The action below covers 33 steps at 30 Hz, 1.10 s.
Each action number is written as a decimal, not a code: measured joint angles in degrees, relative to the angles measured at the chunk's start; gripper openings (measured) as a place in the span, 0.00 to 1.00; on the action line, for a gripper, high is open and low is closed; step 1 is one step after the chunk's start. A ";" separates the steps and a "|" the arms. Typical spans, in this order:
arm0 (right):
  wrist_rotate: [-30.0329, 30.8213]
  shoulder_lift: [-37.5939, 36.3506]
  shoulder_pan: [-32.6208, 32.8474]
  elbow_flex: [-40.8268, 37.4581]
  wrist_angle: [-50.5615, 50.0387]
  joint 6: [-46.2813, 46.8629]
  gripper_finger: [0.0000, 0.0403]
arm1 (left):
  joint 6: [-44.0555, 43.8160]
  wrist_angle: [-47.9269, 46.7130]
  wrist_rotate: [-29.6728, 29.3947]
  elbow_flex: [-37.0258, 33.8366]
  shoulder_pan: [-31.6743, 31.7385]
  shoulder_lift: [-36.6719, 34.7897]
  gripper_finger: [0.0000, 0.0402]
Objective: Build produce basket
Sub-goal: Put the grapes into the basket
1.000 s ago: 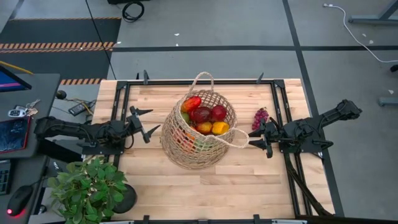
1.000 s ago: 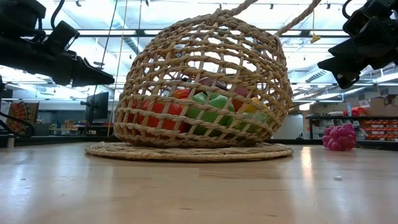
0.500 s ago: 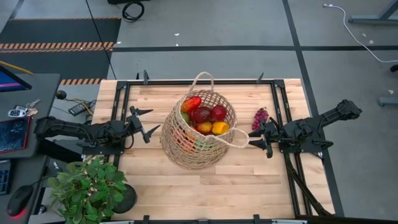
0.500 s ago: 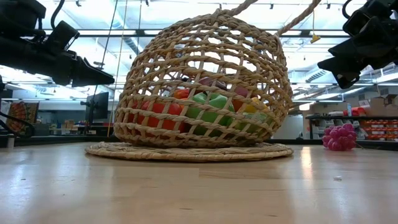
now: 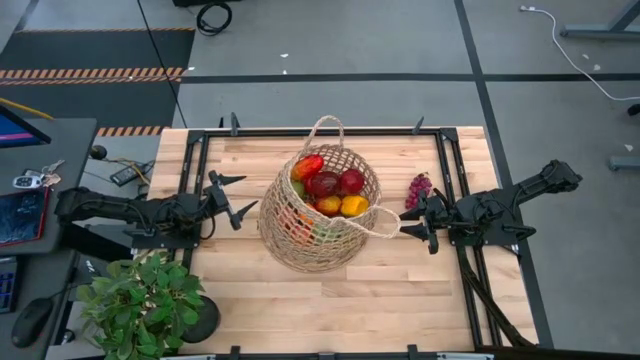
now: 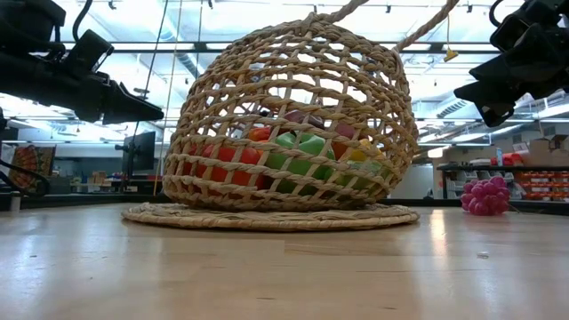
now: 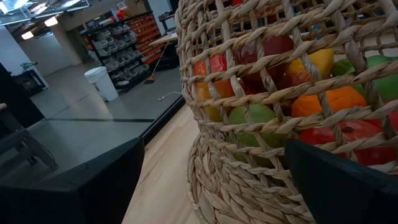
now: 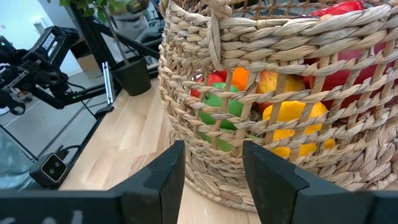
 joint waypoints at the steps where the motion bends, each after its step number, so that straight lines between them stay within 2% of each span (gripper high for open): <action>1: 0.02 0.02 -0.02 0.01 0.36 0.36 0.41 | -0.02 0.00 0.00 0.00 0.00 0.00 0.98; 9: 1.70 0.02 -0.56 0.01 16.11 0.18 0.41 | 0.00 -0.01 0.02 0.00 -0.01 0.02 0.98; 16: 1.65 0.00 -0.56 0.01 22.47 0.38 0.41 | 0.00 -0.01 0.02 0.00 -0.02 0.02 0.98; 28: 0.69 -0.01 -0.56 0.02 21.71 1.09 0.41 | 0.01 -0.02 0.02 0.00 -0.02 0.02 0.98; 31: -1.62 0.02 -0.60 0.03 16.13 -2.36 0.41 | -0.01 -0.01 0.02 0.00 -0.01 0.02 0.98; 33: -0.92 -0.02 -1.04 0.10 8.48 -6.98 0.41 | -0.01 -0.02 0.02 0.00 -0.02 0.01 0.98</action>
